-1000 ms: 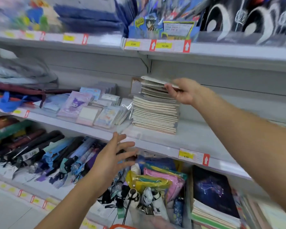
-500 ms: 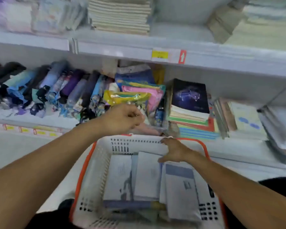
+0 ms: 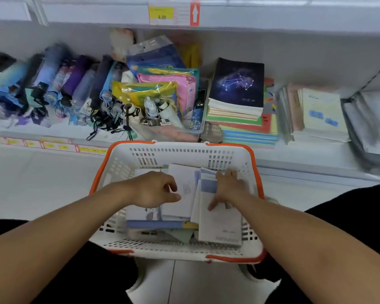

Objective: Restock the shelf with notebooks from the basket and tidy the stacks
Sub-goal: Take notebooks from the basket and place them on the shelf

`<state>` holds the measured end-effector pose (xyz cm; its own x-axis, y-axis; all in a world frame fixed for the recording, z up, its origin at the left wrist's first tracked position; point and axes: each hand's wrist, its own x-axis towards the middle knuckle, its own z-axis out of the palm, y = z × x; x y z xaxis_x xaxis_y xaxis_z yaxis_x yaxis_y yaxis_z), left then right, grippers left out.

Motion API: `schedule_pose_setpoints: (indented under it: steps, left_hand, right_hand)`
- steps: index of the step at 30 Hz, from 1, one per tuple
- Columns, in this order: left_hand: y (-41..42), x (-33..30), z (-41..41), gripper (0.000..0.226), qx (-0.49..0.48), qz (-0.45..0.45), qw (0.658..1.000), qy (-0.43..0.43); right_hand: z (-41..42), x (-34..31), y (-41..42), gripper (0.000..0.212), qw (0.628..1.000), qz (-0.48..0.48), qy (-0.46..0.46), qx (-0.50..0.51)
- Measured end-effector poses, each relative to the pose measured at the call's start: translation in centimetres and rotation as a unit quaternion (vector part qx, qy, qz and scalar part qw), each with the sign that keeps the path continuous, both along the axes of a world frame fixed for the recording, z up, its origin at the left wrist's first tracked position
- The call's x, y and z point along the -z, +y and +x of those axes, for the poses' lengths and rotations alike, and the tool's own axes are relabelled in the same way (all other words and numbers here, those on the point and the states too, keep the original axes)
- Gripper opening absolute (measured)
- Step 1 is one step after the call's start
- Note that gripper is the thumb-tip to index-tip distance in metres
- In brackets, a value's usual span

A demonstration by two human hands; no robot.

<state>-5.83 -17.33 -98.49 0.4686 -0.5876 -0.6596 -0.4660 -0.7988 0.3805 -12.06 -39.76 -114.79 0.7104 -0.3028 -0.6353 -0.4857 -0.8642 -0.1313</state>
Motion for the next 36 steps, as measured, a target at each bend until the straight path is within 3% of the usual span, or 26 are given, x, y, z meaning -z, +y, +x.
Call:
schedule_pose_setpoints:
  steps: [2,5,7,9,11,13,14,16,18,20,22,26,27,29,31,33,36]
  left_hand:
    - [0.7,-0.9,0.0,0.042,-0.024,-0.006,1.0,0.0]
    - [1.4,-1.5,0.3,0.062,-0.108,-0.051,0.993,-0.02]
    - [0.5,-1.8,0.4,0.086,-0.122,-0.048,0.991,-0.028]
    - [-1.2,-1.8,0.4,0.076,-0.153,-0.127,0.98,-0.005]
    - [-2.5,-2.4,1.1,0.041,-0.237,-0.235,0.943,-0.003]
    - [-2.4,-3.7,2.4,0.028,-0.267,-0.255,0.929,-0.023]
    - [-1.9,-4.4,3.1,0.027,-0.249,-0.236,0.938,-0.048]
    - [-0.7,-5.7,4.6,0.024,-0.194,-0.169,0.956,-0.141]
    - [0.5,-6.2,5.5,0.028,-0.164,-0.13,0.954,-0.214]
    - [1.4,-5.7,5.8,0.035,-0.166,-0.122,0.954,-0.218]
    - [2.0,-5.1,5.5,0.035,-0.182,-0.128,0.955,-0.194]
    - [2.3,-3.7,4.6,0.04,-0.176,-0.138,0.958,-0.182]
    - [2.3,-3.5,4.4,0.045,-0.17,-0.141,0.956,-0.194]
    - [2.3,-3.4,4.5,0.065,-0.165,-0.145,0.948,-0.231]
    - [2.3,-3.6,4.8,0.083,-0.155,-0.158,0.939,-0.262]
    - [2.0,-4.4,5.1,0.091,-0.158,-0.19,0.932,-0.266]
    - [1.5,-5.7,5.4,0.089,-0.164,-0.239,0.932,-0.217]
  right_hand:
    - [1.1,-0.7,-0.4,0.136,1.0,-0.001,-0.002,-0.028]
    - [2.8,-4.0,-0.6,0.046,0.984,0.118,-0.038,-0.132]
    - [4.2,-8.1,-0.4,0.034,0.954,0.241,-0.105,-0.146]
    - [5.4,-12.8,-0.1,0.026,0.908,0.377,-0.171,-0.068]
    - [6.4,-16.3,0.2,0.028,0.863,0.452,-0.224,0.0]
    - [7.1,-16.6,0.1,0.026,0.86,0.45,-0.239,0.023]
    - [7.2,-15.7,-0.1,0.033,0.883,0.419,-0.21,0.016]
    - [6.7,-11.4,-0.6,0.071,0.963,0.254,-0.07,-0.058]
    - [4.6,-6.1,-0.5,0.108,0.988,0.114,0.026,-0.104]
    - [2.2,-2.2,0.1,0.128,0.993,0.085,0.001,-0.078]
    - [0.7,-0.1,0.5,0.134,0.994,0.062,-0.061,-0.07]
    - [1.6,0.6,-0.2,0.125,0.992,0.013,-0.078,-0.098]
    - [2.2,0.4,-0.5,0.112,0.992,0.027,-0.069,-0.103]
    - [3.5,-1.4,-1.1,0.058,0.988,0.089,-0.056,-0.116]
    - [5.1,-4.4,-1.5,0.033,0.975,0.144,-0.037,-0.163]
    - [6.4,-8.8,-1.2,0.026,0.961,0.194,-0.052,-0.188]
    - [7.5,-16.5,-0.1,0.035,0.922,0.316,-0.152,-0.163]
